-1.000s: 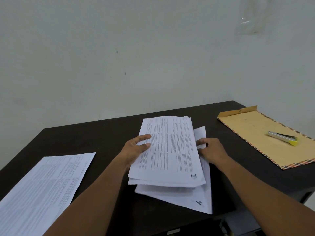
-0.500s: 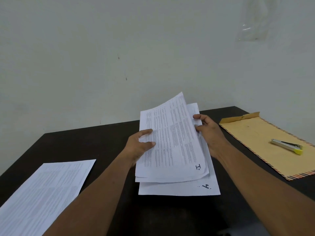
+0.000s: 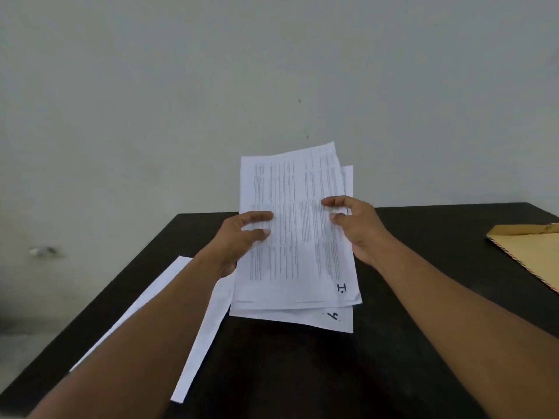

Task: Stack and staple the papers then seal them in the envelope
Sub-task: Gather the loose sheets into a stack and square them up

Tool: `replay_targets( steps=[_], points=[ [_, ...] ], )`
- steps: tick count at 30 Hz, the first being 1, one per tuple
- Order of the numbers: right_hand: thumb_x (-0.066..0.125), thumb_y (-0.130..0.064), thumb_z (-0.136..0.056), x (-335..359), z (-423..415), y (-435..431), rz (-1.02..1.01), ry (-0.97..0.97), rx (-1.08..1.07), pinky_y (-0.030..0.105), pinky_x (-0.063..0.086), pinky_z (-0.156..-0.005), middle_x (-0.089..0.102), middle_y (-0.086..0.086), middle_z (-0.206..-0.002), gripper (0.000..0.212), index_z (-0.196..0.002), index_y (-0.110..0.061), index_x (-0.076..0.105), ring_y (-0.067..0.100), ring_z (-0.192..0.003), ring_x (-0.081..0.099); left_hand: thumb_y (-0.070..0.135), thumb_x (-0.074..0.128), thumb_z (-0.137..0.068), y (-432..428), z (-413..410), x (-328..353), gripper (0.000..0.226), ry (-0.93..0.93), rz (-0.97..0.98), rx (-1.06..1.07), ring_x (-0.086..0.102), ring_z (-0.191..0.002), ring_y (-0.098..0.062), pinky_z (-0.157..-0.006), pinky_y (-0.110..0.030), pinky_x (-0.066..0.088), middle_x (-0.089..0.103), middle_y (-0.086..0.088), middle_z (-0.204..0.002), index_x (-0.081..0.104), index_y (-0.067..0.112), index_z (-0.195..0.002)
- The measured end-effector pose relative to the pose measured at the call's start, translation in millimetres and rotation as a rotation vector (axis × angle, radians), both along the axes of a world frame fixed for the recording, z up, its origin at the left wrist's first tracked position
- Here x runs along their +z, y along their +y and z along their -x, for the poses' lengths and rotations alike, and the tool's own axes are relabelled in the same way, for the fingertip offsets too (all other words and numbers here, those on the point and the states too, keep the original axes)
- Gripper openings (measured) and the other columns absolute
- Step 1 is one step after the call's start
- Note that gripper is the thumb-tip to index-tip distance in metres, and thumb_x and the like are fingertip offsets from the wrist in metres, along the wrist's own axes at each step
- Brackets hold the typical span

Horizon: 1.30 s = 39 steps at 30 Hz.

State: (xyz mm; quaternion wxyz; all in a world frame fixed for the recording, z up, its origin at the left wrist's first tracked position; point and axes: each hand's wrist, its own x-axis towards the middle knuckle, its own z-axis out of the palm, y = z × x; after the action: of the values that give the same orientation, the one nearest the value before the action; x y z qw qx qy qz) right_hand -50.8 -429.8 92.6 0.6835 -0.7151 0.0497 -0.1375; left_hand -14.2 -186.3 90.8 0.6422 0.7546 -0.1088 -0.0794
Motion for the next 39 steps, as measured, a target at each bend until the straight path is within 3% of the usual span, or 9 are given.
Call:
replay_targets(
  steps=[4, 8, 11, 15, 18, 23, 27, 34, 39],
  points=[
    [0.052, -0.008, -0.099, 10.9, -10.5, 58.0, -0.146, 0.046, 0.153, 0.044, 0.057, -0.091, 0.066, 0.005, -0.118, 0.022, -0.11, -0.02, 0.067, 0.024, -0.104, 0.067, 0.009, 0.072, -0.09, 68.7, 8.6, -2.2, 0.025, -0.025, -0.036, 0.189, 0.062, -0.116, -0.024, -0.104, -0.044, 0.05, 0.059, 0.0, -0.133, 0.077, 0.028, -0.106],
    [0.045, -0.022, -0.098, -10.6, -18.4, 114.2, -0.162, 0.097, 0.065, 0.04, 0.053, -0.073, 0.064, 0.01, -0.108, 0.013, -0.109, -0.022, 0.052, 0.025, -0.086, 0.063, 0.001, 0.07, -0.089, 141.8, 28.6, -10.3, 0.029, -0.002, 0.1, 0.355, 0.072, -0.103, -0.024, -0.095, -0.042, 0.057, 0.067, -0.004, -0.125, 0.078, 0.022, -0.108],
    [0.053, -0.022, -0.094, -51.6, -12.7, 144.9, 0.299, 0.129, 0.214, 0.034, 0.053, -0.069, 0.066, 0.002, -0.105, 0.016, -0.108, -0.02, 0.06, 0.02, -0.087, 0.065, -0.001, 0.071, -0.088, 186.0, 46.8, -21.9, 0.029, 0.043, 0.173, 0.485, 0.073, -0.099, -0.023, -0.089, -0.04, 0.059, 0.068, -0.004, -0.123, 0.079, 0.021, -0.106],
    [0.058, -0.045, -0.085, -100.3, 8.5, 176.2, 1.229, 0.11, 0.5, 0.045, 0.042, -0.097, 0.05, 0.004, -0.127, 0.053, -0.133, -0.025, 0.049, 0.033, -0.119, 0.047, -0.001, 0.071, -0.087, 214.9, 63.8, -37.3, 0.03, 0.083, 0.194, 0.552, 0.071, -0.102, -0.026, -0.09, -0.044, 0.059, 0.067, -0.005, -0.124, 0.08, 0.022, -0.103],
    [0.054, -0.051, -0.087, -105.5, 19.1, 177.6, 1.422, 0.068, 0.367, 0.044, 0.036, -0.098, 0.041, 0.008, -0.134, 0.059, -0.139, -0.026, 0.043, 0.032, -0.119, 0.038, 0.0, 0.069, -0.089, 214.7, 67.8, -41.9, 0.03, 0.099, 0.168, 0.533, 0.069, -0.102, -0.024, -0.084, -0.038, 0.061, 0.066, -0.002, -0.121, 0.078, 0.021, -0.108],
    [0.065, -0.05, -0.084, -86.3, 6.0, 133.1, 1.274, 0.255, 0.288, 0.045, 0.044, -0.098, 0.052, 0.005, -0.129, 0.04, -0.121, -0.038, 0.059, 0.033, -0.118, 0.048, -0.002, 0.065, -0.092, 192.4, 63.0, -45.0, 0.031, 0.122, 0.149, 0.459, 0.067, -0.094, -0.015, -0.063, -0.022, 0.059, 0.062, 0.004, -0.116, 0.074, 0.017, -0.115],
    [0.077, -0.022, -0.082, -77.2, 1.0, 107.3, 1.109, 0.32, 0.328, 0.042, 0.052, -0.097, 0.06, 0.003, -0.128, 0.041, -0.122, -0.025, 0.065, 0.024, -0.11, 0.061, 0.004, 0.066, -0.092, 166.1, 50.9, -53.2, 0.028, 0.182, 0.112, 0.403, 0.063, -0.107, -0.024, -0.08, -0.036, 0.057, 0.058, -0.002, -0.129, 0.075, 0.022, -0.112],
    [0.068, -0.009, -0.089, -93.3, 0.1, 95.3, 0.824, 0.237, 0.218, 0.027, 0.05, -0.082, 0.07, -0.003, -0.11, 0.027, -0.113, -0.021, 0.071, 0.011, -0.091, 0.062, 0.009, 0.067, -0.092, 139.5, 39.7, -66.5, 0.027, 0.226, 0.027, 0.377, 0.062, -0.107, -0.029, -0.094, -0.051, 0.055, 0.055, -0.004, -0.132, 0.076, 0.028, -0.108],
    [0.06, 0.001, -0.092, -84.4, 1.8, 85.8, 0.175, 0.189, 0.171, 0.031, 0.054, -0.084, 0.068, 0.003, -0.106, 0.026, -0.105, -0.02, 0.067, 0.021, -0.102, 0.064, 0.01, 0.068, -0.092, 116.6, 33.1, -76.1, 0.026, 0.207, -0.013, 0.356, 0.067, -0.102, -0.027, -0.091, -0.05, 0.058, 0.058, -0.003, -0.129, 0.075, 0.03, -0.109]
  ],
)
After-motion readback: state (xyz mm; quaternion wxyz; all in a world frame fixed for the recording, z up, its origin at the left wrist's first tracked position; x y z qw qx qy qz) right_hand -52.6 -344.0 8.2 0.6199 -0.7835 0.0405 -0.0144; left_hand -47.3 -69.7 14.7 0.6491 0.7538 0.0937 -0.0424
